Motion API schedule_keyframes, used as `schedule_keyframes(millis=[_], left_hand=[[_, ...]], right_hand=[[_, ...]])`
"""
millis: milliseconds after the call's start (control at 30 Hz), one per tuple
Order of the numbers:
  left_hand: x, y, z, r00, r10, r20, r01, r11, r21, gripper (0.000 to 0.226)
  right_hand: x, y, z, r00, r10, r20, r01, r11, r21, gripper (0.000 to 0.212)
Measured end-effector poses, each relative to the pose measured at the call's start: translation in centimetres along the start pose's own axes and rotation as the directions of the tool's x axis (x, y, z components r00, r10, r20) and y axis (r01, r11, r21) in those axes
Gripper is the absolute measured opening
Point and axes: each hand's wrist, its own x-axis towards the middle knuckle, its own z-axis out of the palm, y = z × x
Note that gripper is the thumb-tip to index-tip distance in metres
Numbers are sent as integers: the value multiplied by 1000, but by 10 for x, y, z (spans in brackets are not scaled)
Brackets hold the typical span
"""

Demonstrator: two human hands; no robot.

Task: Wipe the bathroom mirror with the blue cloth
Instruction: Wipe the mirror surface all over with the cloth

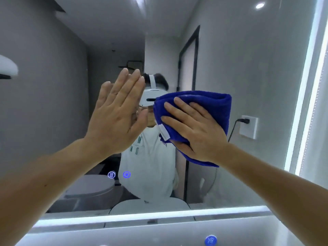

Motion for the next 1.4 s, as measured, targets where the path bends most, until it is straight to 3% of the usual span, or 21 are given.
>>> schedule_keyframes(millis=[233,367,467,567,633,700,800,900,1000,1100,1200,1300,1400], left_hand=[[-30,28,21,998,1,55,2,998,-55,64],[-35,39,31,998,23,57,-21,999,-45,64],[-38,49,34,997,15,80,-12,999,-40,64],[-35,53,26,997,51,58,-50,999,-21,63],[-29,52,19,997,70,34,-70,998,-7,63],[-24,51,12,997,70,26,-71,997,14,63],[-16,53,8,997,72,22,-73,997,34,63],[-11,58,7,998,50,35,-51,998,22,64],[-8,65,8,999,25,44,-26,1000,11,64],[-8,69,10,999,13,47,-14,999,28,64],[-12,73,13,997,-6,74,3,999,49,64],[-12,82,17,996,-4,87,1,999,39,64],[-12,94,21,995,-6,102,2,999,34,64]], right_hand=[[-95,-66,31,999,40,21,-40,999,10,60],[-146,-99,45,997,-18,79,21,999,-36,68],[-183,-116,51,969,-113,221,130,989,-66,76],[-205,-120,47,890,-250,383,304,949,-87,77],[-203,-107,39,832,-373,411,431,901,-54,75],[-182,-81,28,821,-436,368,481,876,-34,71],[-123,-23,3,922,-331,201,348,936,-55,67],[-57,39,-22,997,-67,39,67,998,-11,63],[-19,65,-31,971,208,-118,-201,977,73,58],[-23,50,-21,913,354,-201,-343,935,87,55],[-56,20,-4,931,320,-177,-312,947,69,60],[-109,-19,15,991,127,-42,-125,991,46,63],[-167,-56,31,997,-50,64,49,999,11,57]])
